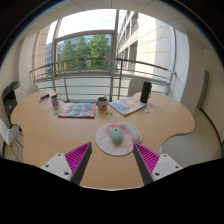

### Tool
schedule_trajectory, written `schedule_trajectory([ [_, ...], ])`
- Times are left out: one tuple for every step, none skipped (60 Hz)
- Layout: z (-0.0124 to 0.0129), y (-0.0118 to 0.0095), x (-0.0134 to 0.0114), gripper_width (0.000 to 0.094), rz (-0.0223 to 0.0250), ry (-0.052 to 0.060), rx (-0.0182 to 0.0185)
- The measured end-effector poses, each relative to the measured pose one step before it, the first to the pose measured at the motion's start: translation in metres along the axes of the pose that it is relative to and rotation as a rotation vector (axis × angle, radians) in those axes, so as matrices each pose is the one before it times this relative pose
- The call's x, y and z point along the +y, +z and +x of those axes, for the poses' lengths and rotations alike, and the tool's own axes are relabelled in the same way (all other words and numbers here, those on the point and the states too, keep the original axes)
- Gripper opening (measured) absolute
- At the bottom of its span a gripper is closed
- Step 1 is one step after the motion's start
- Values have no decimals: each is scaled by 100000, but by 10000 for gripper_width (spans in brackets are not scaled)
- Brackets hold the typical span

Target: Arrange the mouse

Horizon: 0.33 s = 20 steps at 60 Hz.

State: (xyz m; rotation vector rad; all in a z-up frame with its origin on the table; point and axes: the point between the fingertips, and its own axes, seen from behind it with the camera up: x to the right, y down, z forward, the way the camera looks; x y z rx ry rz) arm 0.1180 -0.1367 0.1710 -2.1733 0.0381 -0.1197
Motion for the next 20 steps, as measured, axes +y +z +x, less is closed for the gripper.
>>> schedule_trajectory([
  [-107,-433,150,849,141,-41,211],
  [-69,-418,163,849,74,-156,148],
  [-82,-367,151,849,78,-246,118],
  [-78,-345,158,850,64,-314,107],
  [-53,-337,144,849,101,-210,132],
  [-43,-350,114,849,45,-142,137],
  [-50,-333,117,849,60,-68,98],
  [-60,-296,79,848,214,-110,82],
  [-17,-271,93,848,226,-184,119],
  [-10,-209,58,849,167,-152,75],
  [5,-224,49,847,-54,61,-72],
  [-17,-176,93,845,-205,24,-76],
  [-39,-67,134,847,-340,26,-160],
  [-25,-79,135,848,-291,-115,-61],
  [-10,-52,73,849,-22,-328,148],
  [39,-15,25,848,152,-469,270],
  [85,-84,67,849,44,-478,317],
  [73,-56,87,849,-53,-394,293],
  [44,-90,62,849,-100,-205,187],
  [56,-27,382,849,99,-51,68],
])
